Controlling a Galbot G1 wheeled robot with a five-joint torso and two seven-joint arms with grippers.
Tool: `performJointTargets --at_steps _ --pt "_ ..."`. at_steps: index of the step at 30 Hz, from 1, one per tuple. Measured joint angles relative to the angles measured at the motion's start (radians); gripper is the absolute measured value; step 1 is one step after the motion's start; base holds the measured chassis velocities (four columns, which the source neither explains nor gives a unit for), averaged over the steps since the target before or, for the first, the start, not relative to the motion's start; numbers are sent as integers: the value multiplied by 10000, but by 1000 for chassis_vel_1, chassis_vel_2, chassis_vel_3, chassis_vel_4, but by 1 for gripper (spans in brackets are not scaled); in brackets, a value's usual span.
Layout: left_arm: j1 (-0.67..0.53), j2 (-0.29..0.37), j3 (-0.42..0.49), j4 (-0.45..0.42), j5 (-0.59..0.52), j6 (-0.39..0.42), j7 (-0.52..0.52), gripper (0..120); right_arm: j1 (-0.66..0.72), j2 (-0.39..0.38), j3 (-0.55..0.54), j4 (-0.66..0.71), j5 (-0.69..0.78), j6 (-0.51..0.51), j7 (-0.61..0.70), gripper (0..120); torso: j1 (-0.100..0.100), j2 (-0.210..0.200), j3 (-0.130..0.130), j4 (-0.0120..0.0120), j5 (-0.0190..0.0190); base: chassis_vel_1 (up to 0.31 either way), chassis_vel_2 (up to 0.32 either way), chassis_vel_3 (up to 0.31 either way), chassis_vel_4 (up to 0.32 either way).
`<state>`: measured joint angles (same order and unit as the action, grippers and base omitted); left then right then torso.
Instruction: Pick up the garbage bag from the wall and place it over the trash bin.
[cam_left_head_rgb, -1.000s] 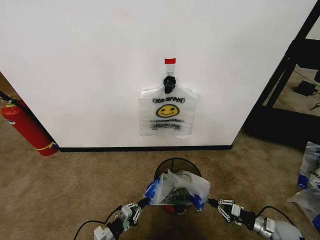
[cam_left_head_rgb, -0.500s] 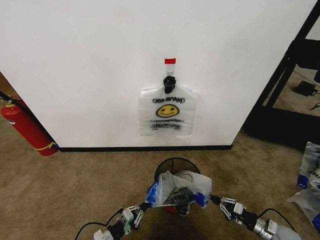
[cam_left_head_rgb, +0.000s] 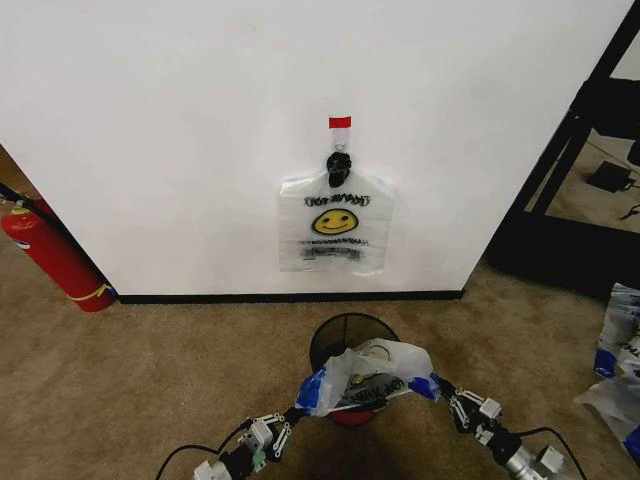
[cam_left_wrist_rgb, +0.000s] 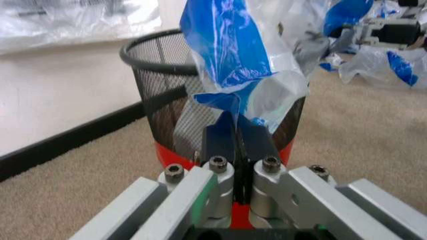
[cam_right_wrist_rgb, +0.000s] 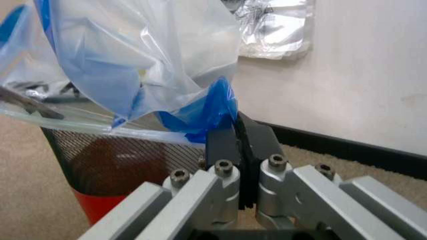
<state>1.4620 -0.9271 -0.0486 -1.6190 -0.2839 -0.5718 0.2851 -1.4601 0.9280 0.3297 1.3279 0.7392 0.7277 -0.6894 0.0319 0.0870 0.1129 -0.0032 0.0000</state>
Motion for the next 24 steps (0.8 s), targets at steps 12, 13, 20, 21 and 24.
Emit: performJointTargets --at_steps 12,13,20,21,24 --pt "1164 421 -511 -1540 748 437 -974 36 -882 -1046 1219 1104 -1275 -308 -1061 34 0 0 0 -2 -2 0 0 0 0" --pt "1344 463 -626 -1718 876 499 -1096 39 -880 -1258 1367 1145 -1324 -324 -1388 38 0 0 0 -4 -2 0 0 0 0" --pt "2333 772 -1595 -2238 1438 608 -1542 64 -783 -2423 2559 1656 -1088 -796 -4420 63 0 0 0 3 0 0 0 0 0" --pt "2447 841 -1782 -2278 1522 608 -1583 69 -807 -2576 2774 1783 -1026 -911 -4842 67 0 0 0 -3 -2 0 0 0 0" --pt "2649 970 -2142 -2465 1587 593 -1649 77 -794 -2801 3028 2123 -773 -1108 -5394 77 0 0 0 -3 -2 0 0 0 0"
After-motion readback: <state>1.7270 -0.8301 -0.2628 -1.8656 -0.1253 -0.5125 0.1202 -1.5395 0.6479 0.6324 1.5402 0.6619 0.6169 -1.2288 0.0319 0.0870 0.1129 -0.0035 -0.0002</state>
